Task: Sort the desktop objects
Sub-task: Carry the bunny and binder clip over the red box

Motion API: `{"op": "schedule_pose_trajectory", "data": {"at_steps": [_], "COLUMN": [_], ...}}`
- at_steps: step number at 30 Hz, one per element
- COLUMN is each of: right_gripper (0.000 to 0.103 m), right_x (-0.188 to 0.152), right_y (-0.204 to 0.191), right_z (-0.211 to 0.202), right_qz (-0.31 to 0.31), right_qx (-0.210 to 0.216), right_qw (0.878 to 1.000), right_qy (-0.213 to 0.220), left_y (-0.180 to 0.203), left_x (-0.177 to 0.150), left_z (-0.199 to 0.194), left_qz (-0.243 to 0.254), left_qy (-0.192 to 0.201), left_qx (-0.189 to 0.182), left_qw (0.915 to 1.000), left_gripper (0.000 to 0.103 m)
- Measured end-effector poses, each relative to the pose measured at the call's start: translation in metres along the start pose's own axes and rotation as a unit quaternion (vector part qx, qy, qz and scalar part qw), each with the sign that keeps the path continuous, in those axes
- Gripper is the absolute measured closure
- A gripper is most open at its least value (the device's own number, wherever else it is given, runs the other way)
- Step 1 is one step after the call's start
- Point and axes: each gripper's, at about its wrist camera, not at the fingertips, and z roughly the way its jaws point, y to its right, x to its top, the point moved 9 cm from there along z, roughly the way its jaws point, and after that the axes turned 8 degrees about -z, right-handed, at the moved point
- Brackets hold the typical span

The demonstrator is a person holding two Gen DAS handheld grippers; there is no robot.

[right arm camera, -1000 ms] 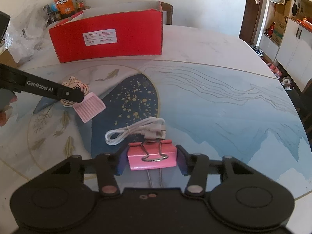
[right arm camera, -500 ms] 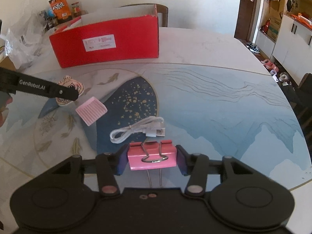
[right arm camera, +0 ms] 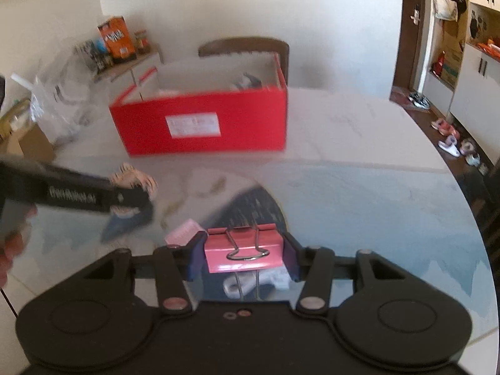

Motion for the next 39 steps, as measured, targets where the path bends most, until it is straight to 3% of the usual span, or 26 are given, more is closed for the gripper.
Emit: {"op": "schedule_pose_trajectory", "data": {"at_steps": [19,30,39], "right_gripper": [0.053,0.053,0.053], "right_x": [0.147,0.185,0.198], "right_y": [-0.006,0.002,0.016], "right_z": [0.011,0.060,0.107], "right_qz": [-0.045,-0.042,-0.036], "right_qx": [0.015,0.017,0.010], "right_qw": [0.994,0.996,0.998], "right_qy": [0.096,0.082,0.057], "left_y": [-0.010,-0.032,-0.044], "left_x": [0.095,0.145,0.181], "left_z": [-0.026,0.000,0.037], "left_qz": [-0.008,-0.010,0.008], "left_qy": [0.072,0.076,0.067], "left_qx": [-0.001,0.022,0.041], "left_qw": [0.9973,0.9968,0.9969], "left_gripper": [0.055,0.055,0.055]}}
